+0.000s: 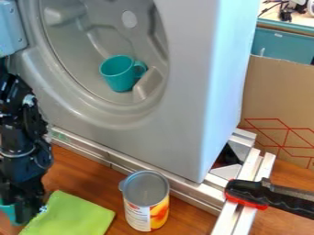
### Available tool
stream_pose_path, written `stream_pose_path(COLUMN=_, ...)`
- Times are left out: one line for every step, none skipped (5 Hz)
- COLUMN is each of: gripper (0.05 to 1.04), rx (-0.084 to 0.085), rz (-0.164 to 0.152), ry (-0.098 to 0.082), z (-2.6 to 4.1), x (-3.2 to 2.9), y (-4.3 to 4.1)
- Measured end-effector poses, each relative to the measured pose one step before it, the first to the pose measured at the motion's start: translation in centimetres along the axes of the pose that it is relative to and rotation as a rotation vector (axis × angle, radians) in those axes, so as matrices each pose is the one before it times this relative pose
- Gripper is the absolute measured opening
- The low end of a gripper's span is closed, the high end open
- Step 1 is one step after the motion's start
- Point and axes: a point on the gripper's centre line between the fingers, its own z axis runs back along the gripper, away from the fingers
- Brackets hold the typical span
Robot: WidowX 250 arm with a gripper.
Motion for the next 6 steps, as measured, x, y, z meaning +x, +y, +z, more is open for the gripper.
stream_pose_path(gripper=0.176, rx=0.0109, rz=0.0463, ry=-0.0058, z=0.278, x=-0.603, y=0.769)
stream_pose_path(gripper=0.113, rx=0.0238, rz=0.0435, ry=0.0147, z=0.721, x=-0.627, y=0.479)
stream_pose_path(gripper=0.106, rx=0.0438, rz=0.0562, ry=-0.0655, z=3.417, x=1.118, y=-1.548)
stream_pose_path(gripper=0.106, rx=-0.0290, rz=0.0114, ry=-0.0538, z=3.238, x=1.067, y=-3.135)
stream_pose_path(gripper=0.106, rx=-0.0323, rz=-0.0352, ry=-0.0470, z=1.707, x=0.738, y=-4.876)
stream_pose_path(gripper=0.106, rx=-0.0641, rz=-0.0803, ry=0.0290, z=-0.665, x=0.537, y=-4.606)
